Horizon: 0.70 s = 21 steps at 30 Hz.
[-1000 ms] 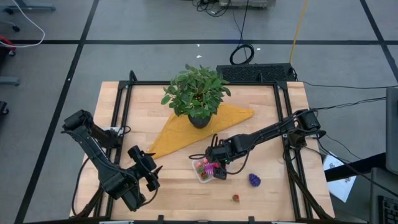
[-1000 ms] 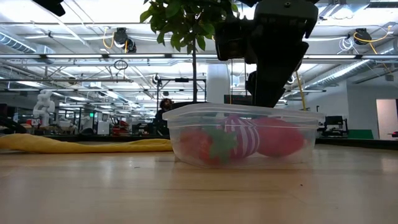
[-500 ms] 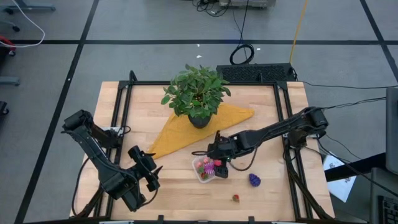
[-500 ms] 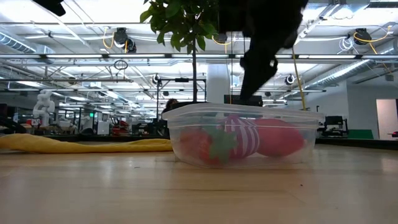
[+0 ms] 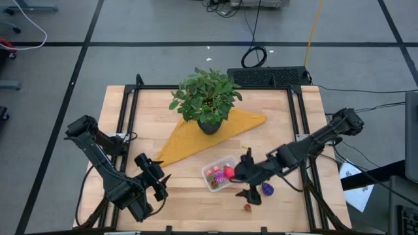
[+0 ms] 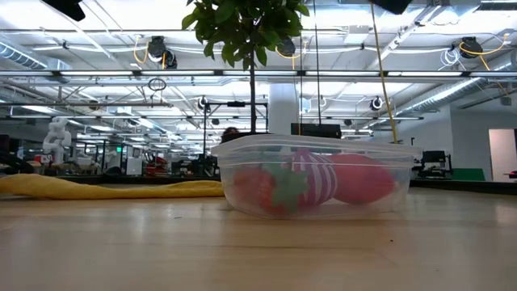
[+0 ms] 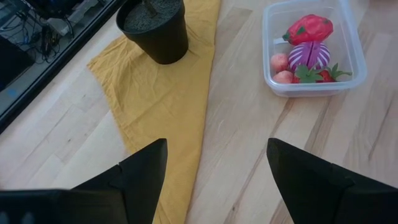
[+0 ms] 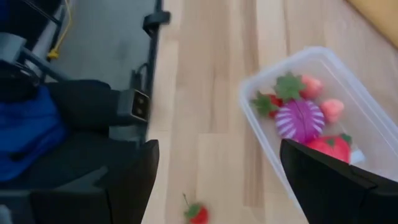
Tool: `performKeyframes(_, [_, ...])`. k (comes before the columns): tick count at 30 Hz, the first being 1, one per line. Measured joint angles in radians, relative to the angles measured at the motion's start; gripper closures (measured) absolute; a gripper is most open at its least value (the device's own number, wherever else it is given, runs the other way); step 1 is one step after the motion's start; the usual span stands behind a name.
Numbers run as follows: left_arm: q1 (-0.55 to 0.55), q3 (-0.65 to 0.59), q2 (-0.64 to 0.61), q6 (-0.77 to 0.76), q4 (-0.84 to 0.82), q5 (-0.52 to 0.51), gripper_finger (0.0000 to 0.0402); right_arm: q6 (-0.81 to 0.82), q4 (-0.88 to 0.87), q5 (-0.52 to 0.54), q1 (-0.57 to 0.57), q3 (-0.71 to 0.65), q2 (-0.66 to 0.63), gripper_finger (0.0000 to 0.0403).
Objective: Pick and placing Produce into tupperware
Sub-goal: Put the grapes into the transparent bin
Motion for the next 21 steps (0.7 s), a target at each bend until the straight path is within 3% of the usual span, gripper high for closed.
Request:
performKeyframes(8, [0.001,0.0,0.0,-0.009,0.008,0.008,0.0124,-0.003,0.02,0.026,0.074,0.0,-0.005,0.0076])
performKeyframes(14, [0.001,0.0,0.0,-0.019,0.007,0.008,0.0123,0.185,0.012,0.031,0.075,0.0,-0.005,0.0076])
performKeyframes(21, [0.001,0.0,0.0,-0.024,0.007,0.008,0.0123,0.206,-0.029,0.096,0.087,0.0,-0.007,0.0076])
